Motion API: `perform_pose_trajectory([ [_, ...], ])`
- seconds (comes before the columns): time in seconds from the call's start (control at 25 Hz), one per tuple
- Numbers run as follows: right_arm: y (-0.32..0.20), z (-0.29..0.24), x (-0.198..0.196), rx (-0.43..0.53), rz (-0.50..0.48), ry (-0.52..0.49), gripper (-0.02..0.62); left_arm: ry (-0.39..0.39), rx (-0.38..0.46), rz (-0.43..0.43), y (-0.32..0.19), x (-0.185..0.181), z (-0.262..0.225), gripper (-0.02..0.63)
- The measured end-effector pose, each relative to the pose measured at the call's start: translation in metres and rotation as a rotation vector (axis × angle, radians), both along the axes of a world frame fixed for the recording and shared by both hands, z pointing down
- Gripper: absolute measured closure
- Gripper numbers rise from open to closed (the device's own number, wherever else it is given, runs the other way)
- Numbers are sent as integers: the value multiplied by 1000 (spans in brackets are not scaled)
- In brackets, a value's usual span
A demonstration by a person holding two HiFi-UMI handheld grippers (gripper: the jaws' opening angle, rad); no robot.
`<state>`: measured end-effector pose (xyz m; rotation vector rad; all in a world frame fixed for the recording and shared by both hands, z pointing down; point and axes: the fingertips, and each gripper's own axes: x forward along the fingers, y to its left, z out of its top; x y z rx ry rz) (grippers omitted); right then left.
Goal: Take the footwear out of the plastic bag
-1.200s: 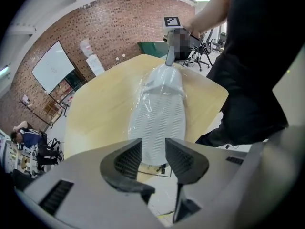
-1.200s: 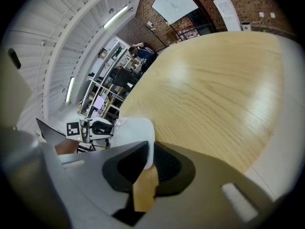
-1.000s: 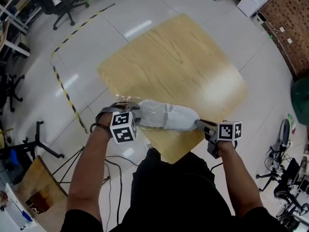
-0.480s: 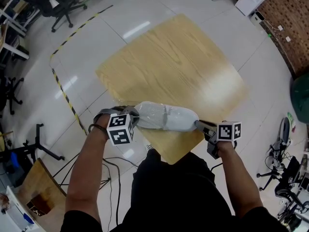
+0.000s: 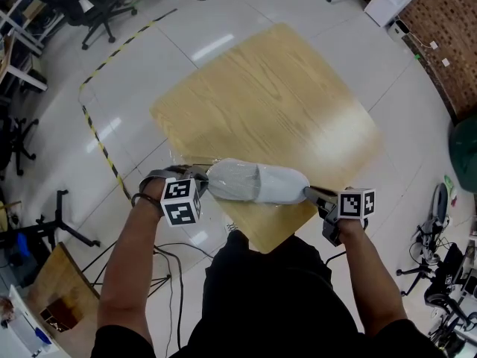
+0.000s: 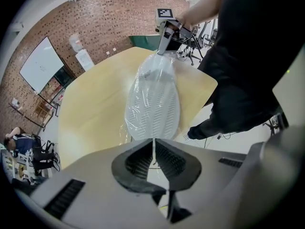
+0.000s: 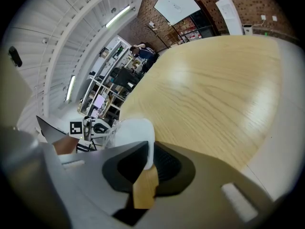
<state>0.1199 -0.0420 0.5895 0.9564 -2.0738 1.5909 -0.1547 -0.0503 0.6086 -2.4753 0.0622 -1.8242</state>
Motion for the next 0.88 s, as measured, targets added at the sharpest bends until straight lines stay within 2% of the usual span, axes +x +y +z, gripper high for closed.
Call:
perform_pose_trajectory([
  [0.64,7,0,1,-1,-8,3,555,-83,65,-23,-4,-37,8,583],
  [0.88,7,1,-1,-4,-18,8,555,-116,90,-58,-11,-58,8,585],
])
